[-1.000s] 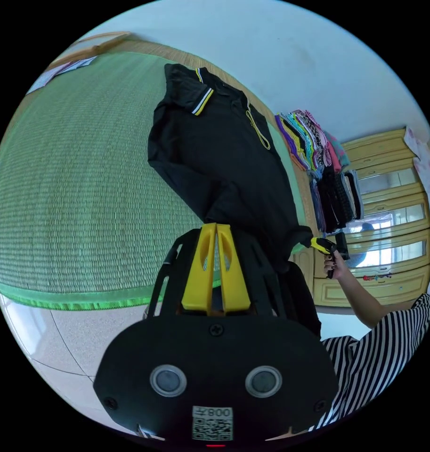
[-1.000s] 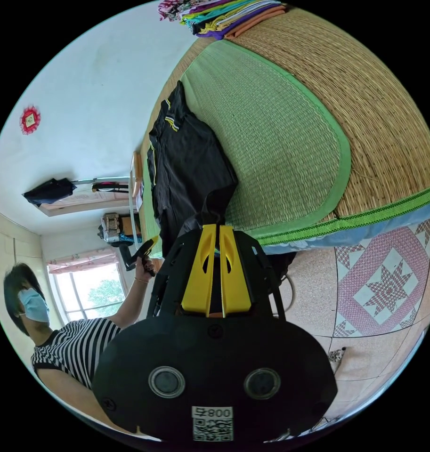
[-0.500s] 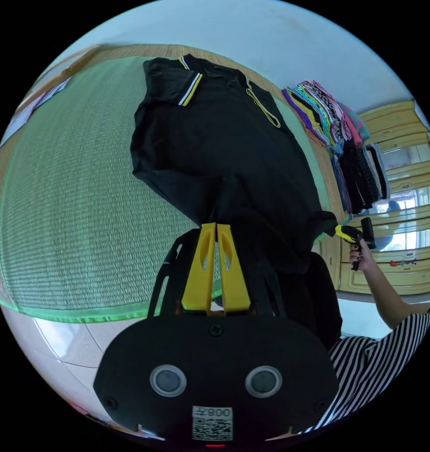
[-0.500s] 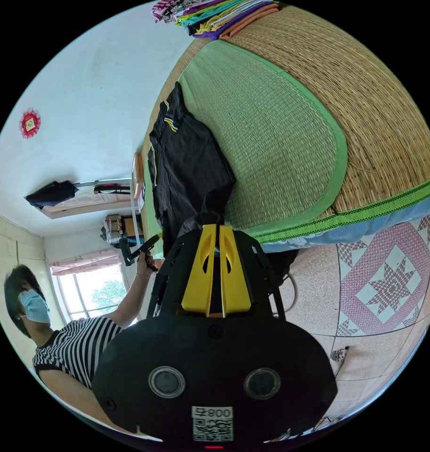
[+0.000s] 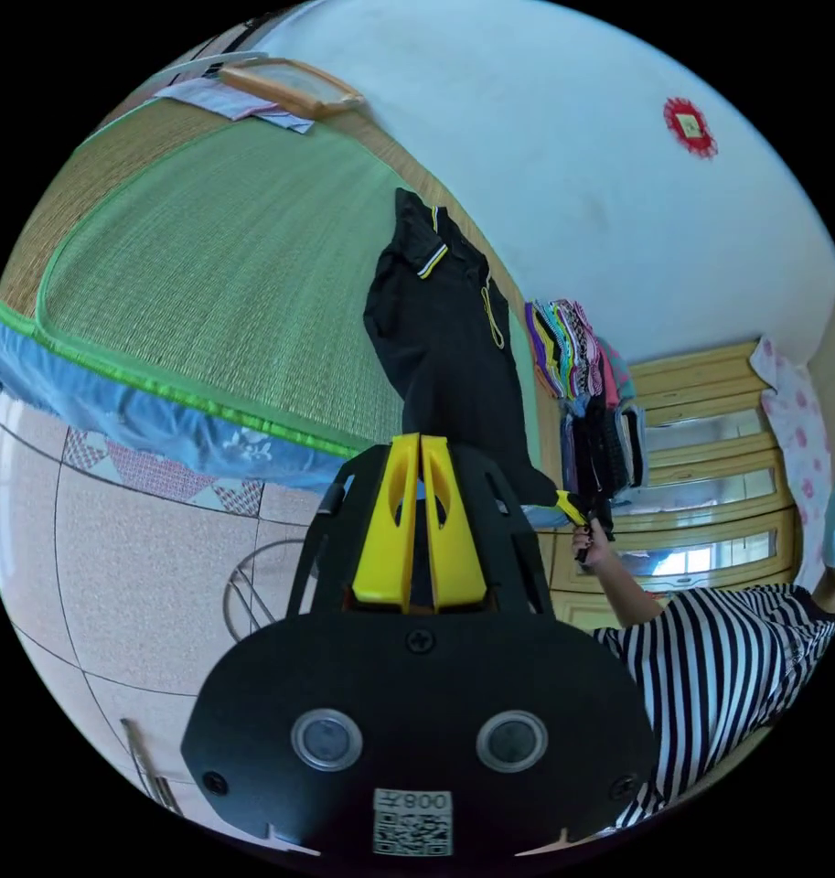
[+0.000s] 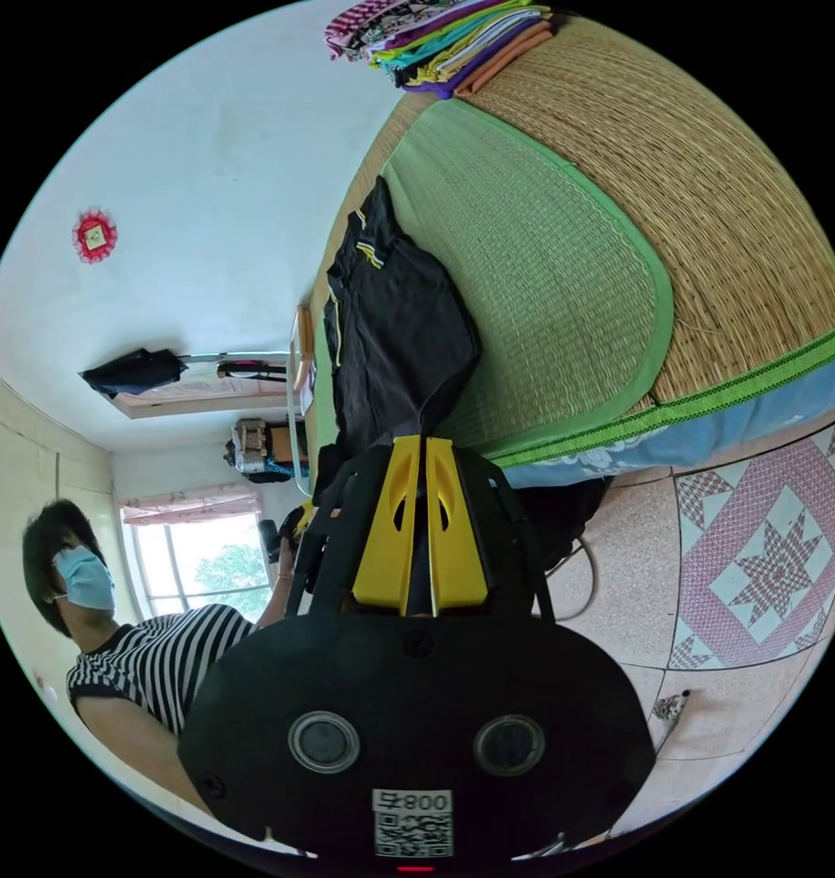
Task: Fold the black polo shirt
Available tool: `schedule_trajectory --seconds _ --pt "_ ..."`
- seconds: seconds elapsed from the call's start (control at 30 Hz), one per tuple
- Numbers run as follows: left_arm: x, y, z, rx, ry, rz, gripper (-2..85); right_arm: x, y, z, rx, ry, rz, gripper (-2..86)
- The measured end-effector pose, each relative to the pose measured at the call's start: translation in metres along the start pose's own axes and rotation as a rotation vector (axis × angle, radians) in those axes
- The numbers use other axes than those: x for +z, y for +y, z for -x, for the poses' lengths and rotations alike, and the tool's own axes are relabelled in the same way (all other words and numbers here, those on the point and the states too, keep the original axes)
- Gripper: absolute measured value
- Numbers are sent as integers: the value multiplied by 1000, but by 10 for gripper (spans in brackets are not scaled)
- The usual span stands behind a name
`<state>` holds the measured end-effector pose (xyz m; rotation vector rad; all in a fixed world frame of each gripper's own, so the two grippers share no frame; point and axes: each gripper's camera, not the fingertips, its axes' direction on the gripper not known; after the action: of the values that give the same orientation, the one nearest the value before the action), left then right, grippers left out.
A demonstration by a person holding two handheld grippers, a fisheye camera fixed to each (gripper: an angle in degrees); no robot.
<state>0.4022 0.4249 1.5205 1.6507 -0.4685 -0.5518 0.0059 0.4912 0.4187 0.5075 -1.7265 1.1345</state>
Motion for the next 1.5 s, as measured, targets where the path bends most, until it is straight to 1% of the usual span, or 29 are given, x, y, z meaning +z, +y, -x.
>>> schedule_trajectory --seconds 0.33,0.53,0.6,0.73,0.83,0.9,1.07,1.2,1.33,1.4,1.5 --pt "-36 29 36 -68 135 -33 0 -15 38 18 -55 -53 -24 6" --pt "-65 36 48 -56 213 -101 1 -25 60 25 -75 -106 -59 5" --pt "-81 39 54 -56 253 -148 2 -29 66 27 -80 -119 -75 5" --pt "-91 39 65 -46 214 -153 8 -28 77 29 -93 -112 -66 5" --pt "-80 35 79 -33 190 -116 27 -25 83 24 -78 -129 -78 5" --pt "-54 30 100 -67 142 -27 59 -24 85 20 -66 -140 -85 5" --pt "1 26 138 -143 206 102 97 -25 89 13 -38 -134 -95 5" --pt "31 17 149 -127 153 198 113 -25 91 9 -16 -125 -90 5" --pt "42 8 157 -129 130 216 109 -21 91 7 -1 -115 -77 5" --pt "47 4 165 -156 158 216 105 -19 91 7 4 -110 -68 5" --pt "47 4 172 -162 150 212 99 -18 91 8 8 -98 -57 5"
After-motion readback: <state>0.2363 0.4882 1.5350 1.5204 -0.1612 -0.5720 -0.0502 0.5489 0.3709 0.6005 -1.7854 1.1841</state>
